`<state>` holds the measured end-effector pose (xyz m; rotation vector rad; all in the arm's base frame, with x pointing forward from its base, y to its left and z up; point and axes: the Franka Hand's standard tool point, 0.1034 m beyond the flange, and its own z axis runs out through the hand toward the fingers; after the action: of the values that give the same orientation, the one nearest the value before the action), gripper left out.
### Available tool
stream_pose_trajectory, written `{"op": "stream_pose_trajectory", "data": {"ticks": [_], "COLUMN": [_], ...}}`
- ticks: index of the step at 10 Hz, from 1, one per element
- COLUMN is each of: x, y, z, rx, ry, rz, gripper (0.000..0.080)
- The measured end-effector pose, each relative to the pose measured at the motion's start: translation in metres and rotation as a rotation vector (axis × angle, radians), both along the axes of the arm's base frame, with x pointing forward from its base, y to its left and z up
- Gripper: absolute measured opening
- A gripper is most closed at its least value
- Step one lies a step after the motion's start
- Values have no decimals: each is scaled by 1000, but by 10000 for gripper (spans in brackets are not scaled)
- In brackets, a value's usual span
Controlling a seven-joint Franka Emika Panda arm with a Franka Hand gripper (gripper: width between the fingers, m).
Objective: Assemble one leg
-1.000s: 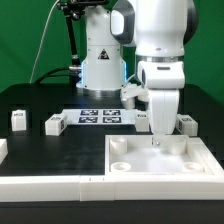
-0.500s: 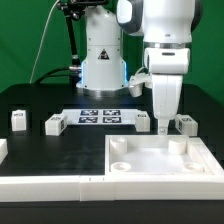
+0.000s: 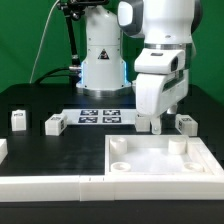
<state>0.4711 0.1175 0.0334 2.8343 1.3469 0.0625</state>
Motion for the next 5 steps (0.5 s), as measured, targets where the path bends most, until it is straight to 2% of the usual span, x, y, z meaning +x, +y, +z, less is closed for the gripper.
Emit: {"op": "stream_pose_trajectory", "data": {"ticks": [2,5], "x": [-4,-4], "y": [15,27], "z": [0,2], "rx": [20,53], "ry": [11,28], "rz": [-216,-487], "gripper": [648,648]}}
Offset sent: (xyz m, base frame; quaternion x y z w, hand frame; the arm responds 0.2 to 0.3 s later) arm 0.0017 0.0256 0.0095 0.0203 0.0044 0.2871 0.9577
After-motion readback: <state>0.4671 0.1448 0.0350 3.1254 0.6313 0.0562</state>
